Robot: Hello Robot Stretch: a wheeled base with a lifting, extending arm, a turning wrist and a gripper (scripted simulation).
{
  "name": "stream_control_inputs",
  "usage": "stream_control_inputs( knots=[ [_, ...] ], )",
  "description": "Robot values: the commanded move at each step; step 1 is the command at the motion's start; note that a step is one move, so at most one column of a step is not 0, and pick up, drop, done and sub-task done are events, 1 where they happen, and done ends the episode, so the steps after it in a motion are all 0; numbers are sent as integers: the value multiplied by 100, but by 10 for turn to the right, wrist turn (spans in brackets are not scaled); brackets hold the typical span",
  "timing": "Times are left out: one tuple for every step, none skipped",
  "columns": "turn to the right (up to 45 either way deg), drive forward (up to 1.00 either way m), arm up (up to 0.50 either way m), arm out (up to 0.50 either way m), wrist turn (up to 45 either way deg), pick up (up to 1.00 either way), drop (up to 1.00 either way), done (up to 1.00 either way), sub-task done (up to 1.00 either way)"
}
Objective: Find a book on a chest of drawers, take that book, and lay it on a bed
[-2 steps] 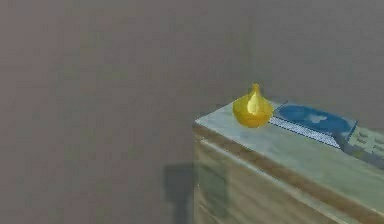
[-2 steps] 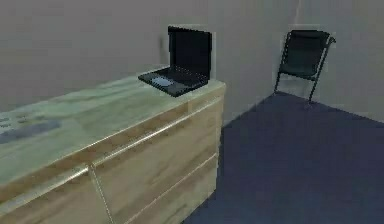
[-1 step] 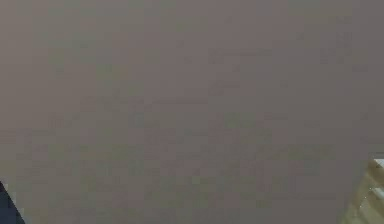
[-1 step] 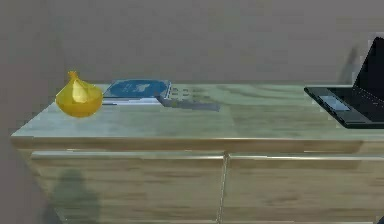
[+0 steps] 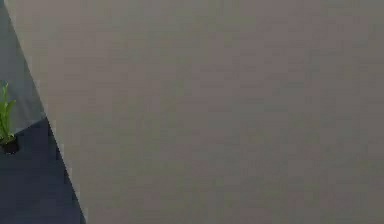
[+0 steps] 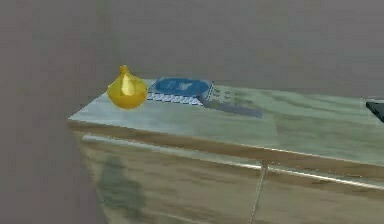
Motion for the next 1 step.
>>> stream_control_inputs(
  knots=[
    [450, 0, 0, 0, 0, 0, 0, 0, 0]
  ],
)
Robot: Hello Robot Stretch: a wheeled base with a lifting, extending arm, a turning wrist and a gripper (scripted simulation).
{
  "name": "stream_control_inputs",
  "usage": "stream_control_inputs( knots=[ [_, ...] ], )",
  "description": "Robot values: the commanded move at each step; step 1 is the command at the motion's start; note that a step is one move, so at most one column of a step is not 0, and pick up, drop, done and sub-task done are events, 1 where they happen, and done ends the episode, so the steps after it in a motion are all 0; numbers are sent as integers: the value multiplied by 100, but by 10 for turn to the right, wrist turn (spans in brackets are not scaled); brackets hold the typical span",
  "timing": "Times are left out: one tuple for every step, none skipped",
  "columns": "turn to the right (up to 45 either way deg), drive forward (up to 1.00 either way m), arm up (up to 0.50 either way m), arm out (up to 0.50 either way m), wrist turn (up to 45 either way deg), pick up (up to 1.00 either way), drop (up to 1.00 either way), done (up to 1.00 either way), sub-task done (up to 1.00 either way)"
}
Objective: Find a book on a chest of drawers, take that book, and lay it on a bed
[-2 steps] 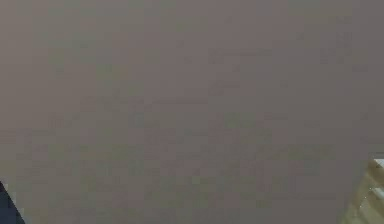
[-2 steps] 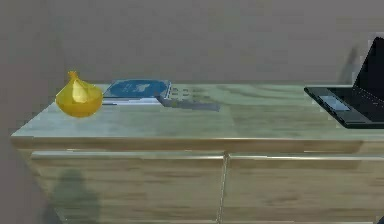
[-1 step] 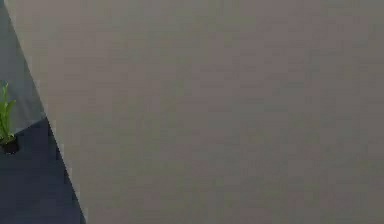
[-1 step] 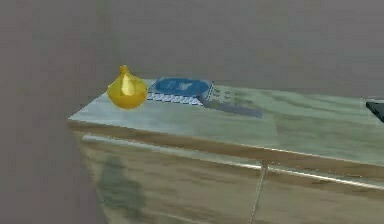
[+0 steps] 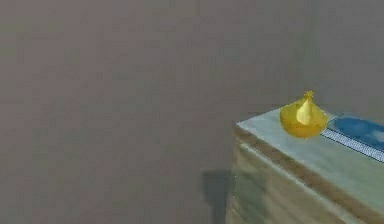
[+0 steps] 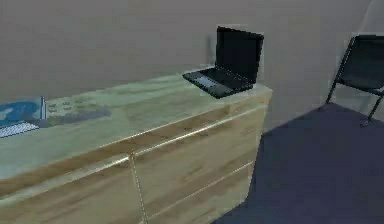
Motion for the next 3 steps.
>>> stream_control_inputs(
  knots=[
    [450, 0, 0, 0, 0, 0, 0, 0, 0],
    [450, 0, 0, 0, 0, 0, 0, 0, 0],
    [0, 35, 0, 0, 0, 0, 0, 0, 0]
  ],
)
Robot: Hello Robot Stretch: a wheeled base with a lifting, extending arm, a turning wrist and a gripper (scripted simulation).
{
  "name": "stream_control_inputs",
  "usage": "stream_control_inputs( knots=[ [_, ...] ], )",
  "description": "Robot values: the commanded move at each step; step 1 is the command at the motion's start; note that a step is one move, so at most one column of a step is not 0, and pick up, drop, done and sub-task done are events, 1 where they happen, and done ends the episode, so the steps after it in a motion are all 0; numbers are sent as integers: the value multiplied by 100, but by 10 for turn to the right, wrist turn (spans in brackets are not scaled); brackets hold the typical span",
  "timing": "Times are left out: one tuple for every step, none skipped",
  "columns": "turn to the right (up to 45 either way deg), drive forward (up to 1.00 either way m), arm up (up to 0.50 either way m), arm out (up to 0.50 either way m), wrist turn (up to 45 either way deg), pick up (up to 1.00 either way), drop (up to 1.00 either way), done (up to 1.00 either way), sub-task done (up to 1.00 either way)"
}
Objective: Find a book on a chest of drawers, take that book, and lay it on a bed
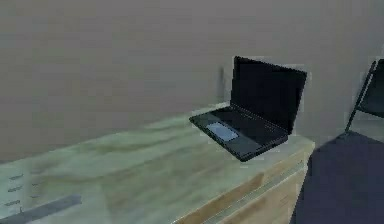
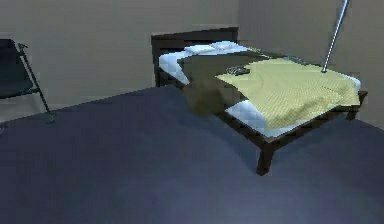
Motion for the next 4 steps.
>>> stream_control_inputs(
  knots=[
    [-450, 0, 0, 0, 0, 0, 0, 0, 0],
    [-450, 0, 0, 0, 0, 0, 0, 0, 0],
    [-450, 0, 0, 0, 0, 0, 0, 0, 0],
    [-150, 0, 0, 0, 0, 0, 0, 0, 0]
  ],
)
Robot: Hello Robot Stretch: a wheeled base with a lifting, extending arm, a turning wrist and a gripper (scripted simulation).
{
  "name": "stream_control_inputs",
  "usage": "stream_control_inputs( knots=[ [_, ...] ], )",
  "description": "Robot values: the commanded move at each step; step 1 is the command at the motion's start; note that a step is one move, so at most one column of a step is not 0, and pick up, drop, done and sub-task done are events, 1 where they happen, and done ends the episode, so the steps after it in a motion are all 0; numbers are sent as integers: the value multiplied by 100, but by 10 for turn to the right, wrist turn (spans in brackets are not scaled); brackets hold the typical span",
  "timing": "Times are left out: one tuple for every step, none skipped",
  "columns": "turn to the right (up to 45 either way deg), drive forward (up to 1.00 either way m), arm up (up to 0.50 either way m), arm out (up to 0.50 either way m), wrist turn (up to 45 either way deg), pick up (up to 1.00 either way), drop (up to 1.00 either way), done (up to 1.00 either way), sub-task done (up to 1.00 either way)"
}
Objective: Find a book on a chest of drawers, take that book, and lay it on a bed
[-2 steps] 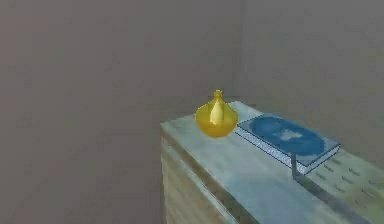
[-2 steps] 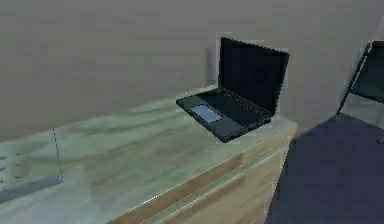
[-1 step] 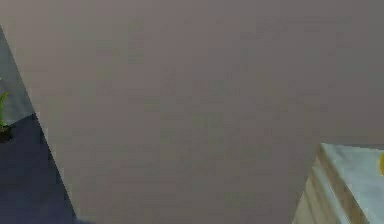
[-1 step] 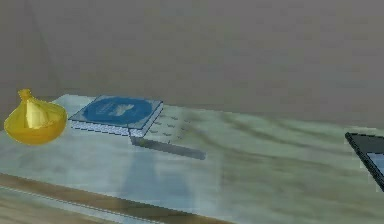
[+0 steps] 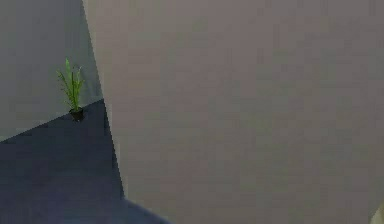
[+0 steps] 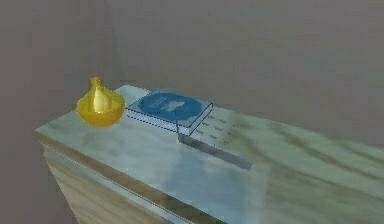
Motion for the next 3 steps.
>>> stream_control_inputs(
  knots=[
    [0, 0, 50, 0, 0, 0, 0, 0, 0],
    [0, 0, 38, 0, 0, 0, 0, 0, 0],
    [0, 0, 0, 32, 0, 0, 0, 0, 0]
  ],
)
